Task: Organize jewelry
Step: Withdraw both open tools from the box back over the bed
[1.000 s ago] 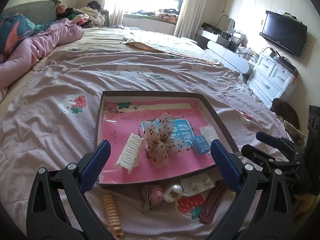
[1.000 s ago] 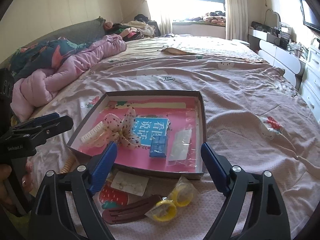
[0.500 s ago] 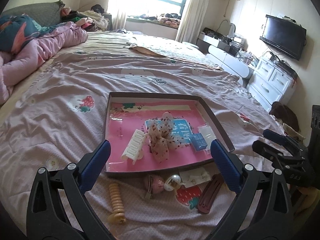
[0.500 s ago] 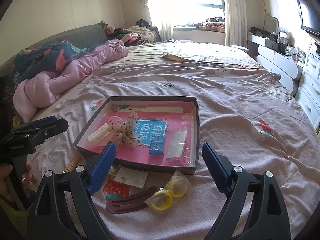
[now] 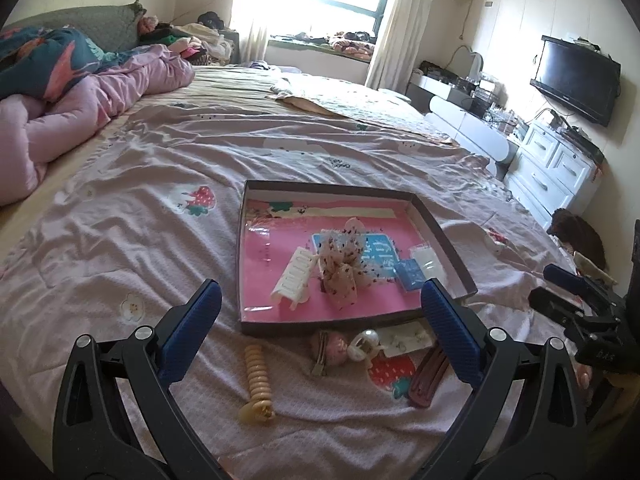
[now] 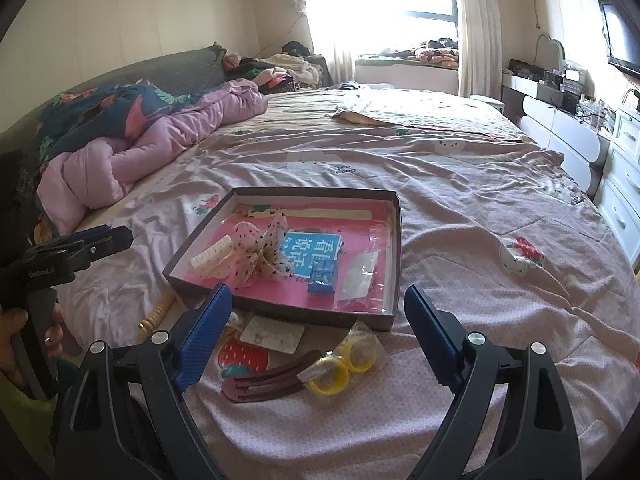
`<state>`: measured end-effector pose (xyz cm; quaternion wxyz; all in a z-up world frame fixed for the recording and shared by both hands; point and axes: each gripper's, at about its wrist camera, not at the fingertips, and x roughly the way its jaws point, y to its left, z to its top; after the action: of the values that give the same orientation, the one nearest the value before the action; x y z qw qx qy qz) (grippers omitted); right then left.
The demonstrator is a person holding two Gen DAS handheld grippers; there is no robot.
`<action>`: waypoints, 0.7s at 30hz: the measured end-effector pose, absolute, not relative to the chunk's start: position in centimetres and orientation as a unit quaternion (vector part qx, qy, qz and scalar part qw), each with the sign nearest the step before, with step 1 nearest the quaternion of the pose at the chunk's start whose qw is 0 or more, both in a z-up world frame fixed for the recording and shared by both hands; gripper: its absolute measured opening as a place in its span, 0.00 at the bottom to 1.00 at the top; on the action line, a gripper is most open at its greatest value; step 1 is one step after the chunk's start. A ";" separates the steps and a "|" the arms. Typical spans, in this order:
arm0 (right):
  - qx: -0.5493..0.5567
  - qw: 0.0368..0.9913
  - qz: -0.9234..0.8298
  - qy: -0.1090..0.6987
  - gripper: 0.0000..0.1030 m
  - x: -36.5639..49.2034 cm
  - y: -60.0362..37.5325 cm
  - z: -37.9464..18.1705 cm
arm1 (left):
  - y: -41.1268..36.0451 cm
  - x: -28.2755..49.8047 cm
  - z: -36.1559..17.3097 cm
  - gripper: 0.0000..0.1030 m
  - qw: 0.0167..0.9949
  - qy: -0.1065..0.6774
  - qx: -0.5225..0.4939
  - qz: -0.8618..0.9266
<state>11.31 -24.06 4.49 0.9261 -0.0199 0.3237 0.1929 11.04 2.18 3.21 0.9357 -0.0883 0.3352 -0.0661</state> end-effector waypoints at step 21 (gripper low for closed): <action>-0.034 0.918 0.181 0.352 0.83 9.3 -26.8 1.1 | -2.8 9.9 -1.2 0.89 0.914 0.394 -0.007 -0.098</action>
<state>9.31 -26.81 1.06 0.9177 -0.0344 0.3522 0.1807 9.87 -2.77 -1.21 0.9140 -0.0073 0.3935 -0.0984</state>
